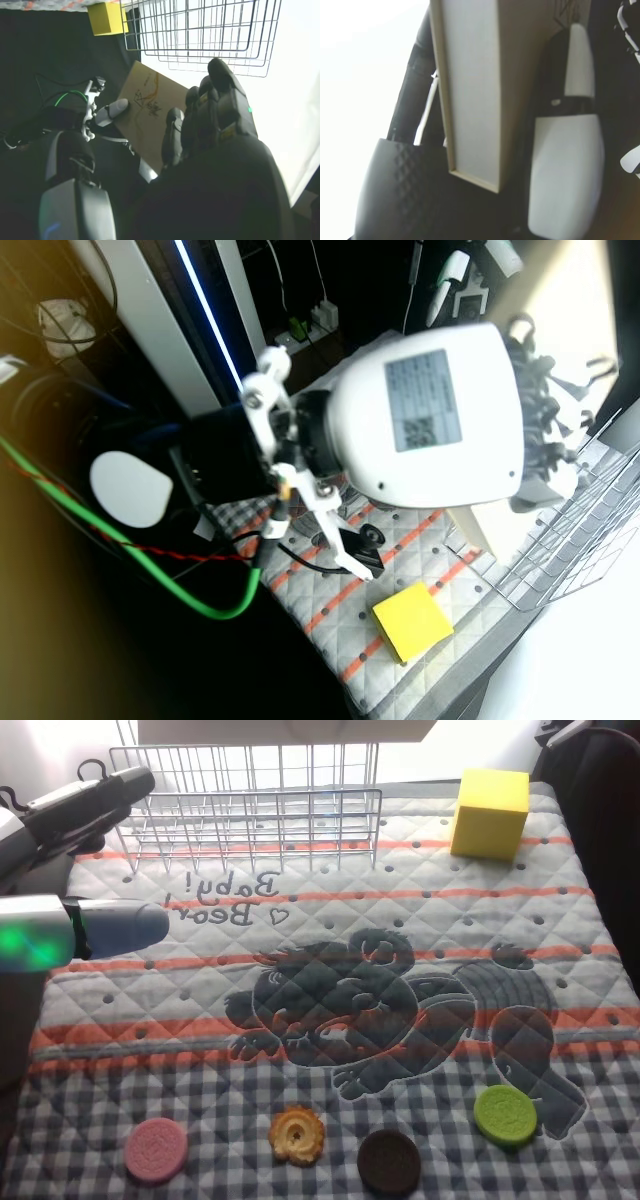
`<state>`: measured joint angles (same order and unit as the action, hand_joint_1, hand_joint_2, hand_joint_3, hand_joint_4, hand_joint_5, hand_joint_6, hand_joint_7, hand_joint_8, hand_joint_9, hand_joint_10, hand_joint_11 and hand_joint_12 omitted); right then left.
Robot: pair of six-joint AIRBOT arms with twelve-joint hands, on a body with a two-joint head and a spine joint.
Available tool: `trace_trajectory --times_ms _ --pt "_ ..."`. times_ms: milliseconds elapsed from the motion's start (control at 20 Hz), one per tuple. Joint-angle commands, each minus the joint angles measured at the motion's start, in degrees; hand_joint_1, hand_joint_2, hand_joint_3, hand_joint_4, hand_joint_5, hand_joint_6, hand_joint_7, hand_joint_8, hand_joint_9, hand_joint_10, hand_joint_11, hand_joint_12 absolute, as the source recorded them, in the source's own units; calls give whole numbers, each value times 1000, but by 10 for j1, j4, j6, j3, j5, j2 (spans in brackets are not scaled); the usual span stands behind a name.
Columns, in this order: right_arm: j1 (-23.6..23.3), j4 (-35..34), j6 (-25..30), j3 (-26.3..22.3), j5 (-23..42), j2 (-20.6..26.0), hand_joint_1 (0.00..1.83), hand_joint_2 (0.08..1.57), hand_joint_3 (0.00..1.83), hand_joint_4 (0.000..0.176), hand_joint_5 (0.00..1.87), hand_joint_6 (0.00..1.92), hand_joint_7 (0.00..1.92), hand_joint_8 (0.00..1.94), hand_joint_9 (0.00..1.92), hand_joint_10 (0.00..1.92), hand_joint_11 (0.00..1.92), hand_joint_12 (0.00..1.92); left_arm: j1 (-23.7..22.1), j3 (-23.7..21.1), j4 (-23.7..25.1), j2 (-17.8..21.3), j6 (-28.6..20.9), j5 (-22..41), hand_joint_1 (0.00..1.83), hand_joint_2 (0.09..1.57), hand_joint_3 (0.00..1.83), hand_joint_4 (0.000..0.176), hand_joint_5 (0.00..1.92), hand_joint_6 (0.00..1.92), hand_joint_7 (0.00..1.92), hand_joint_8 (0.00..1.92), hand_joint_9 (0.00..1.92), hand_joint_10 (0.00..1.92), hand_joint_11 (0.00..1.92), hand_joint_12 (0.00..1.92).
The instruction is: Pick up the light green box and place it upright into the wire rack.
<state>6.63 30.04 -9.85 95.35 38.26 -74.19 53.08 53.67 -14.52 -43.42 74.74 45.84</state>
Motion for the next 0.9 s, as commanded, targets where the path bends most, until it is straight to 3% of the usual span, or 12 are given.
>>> trace_trajectory --times_ms 0,200,400,600,850 --pt "-10 -31 4 5 53 3 1242 1118 2 0 850 1128 1117 828 1405 11 1354 390 -8 2 -1 -1 -5 70 655 912 0 176 151 3 137 2 107 2 0 563" --pt "-12 -31 4 9 47 -1 1265 1096 0 0 895 1009 1173 786 1469 11 1342 503 -8 2 -1 -2 -5 68 589 919 1 176 123 0 119 1 114 2 0 526" --pt "-12 -31 4 3 47 -1 1251 1105 0 0 886 1054 1149 797 1447 9 1276 605 -9 2 -1 -2 -6 68 605 909 0 176 117 2 114 2 113 4 0 546" --pt "-10 -31 4 3 45 -4 1266 1073 0 0 955 936 1223 673 1472 8 1282 634 -9 2 -1 -2 -8 68 620 912 0 176 135 8 121 3 139 8 0 562" --pt "-3 -33 4 9 37 -13 1265 1081 0 0 935 959 1198 727 1437 0 1230 657 -9 2 0 -2 -9 68 613 923 1 176 130 2 99 1 117 2 0 491"
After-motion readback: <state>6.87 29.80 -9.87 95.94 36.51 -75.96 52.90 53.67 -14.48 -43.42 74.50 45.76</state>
